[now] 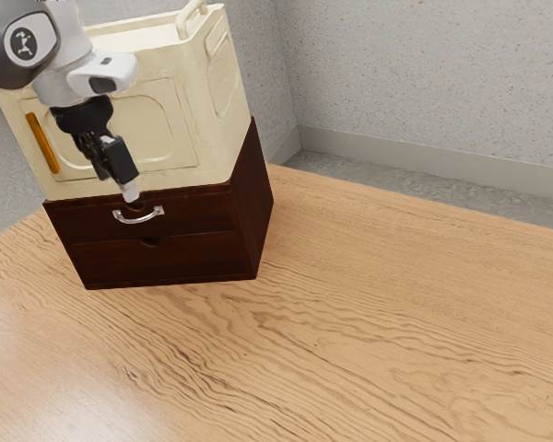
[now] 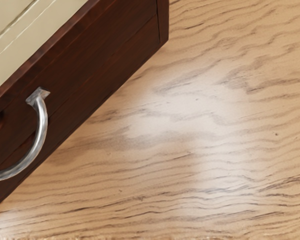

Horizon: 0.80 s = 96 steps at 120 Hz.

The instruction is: Pull the drawer handle with one arm to open the drawer

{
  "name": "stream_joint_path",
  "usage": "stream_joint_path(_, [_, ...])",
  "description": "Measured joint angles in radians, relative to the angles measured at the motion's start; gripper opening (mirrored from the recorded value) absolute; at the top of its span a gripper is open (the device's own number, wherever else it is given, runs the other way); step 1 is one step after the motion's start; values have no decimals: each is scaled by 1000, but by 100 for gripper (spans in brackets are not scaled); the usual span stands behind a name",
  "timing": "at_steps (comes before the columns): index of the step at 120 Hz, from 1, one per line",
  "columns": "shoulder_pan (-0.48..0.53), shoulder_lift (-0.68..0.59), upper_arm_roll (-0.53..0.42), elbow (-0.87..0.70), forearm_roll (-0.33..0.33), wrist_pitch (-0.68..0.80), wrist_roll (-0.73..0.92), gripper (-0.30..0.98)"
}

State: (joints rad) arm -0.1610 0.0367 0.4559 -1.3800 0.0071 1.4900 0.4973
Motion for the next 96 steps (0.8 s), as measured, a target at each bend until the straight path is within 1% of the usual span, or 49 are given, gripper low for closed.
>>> stream_joint_path(12, [42,-1,9,-2,-9,-5,86,69])
stream_joint_path(22, [34,-5,23,1,-48,-10,148,69])
stream_joint_path(30, [-16,-106,19,104,-69,-22,191,68])
stream_joint_path(38, [-49,-185,13,150,-118,-33,229,68])
stream_joint_path(41, [-53,-198,24,114,-134,-45,242,68])
stream_joint_path(47, [-46,-193,92,14,-153,-69,268,68])
stream_joint_path(55, [-31,-121,140,-35,-119,-71,317,69])
stream_joint_path(62, [-34,-61,153,-48,-100,-54,371,69])
stream_joint_path(71, [-49,-20,159,-56,-79,-31,451,68])
stream_joint_path(78, [-79,-29,160,-76,-33,-13,510,68])
stream_joint_path(87, [-143,-107,161,-184,32,39,577,68])
stream_joint_path(96, [-122,-133,160,-221,85,79,635,68])
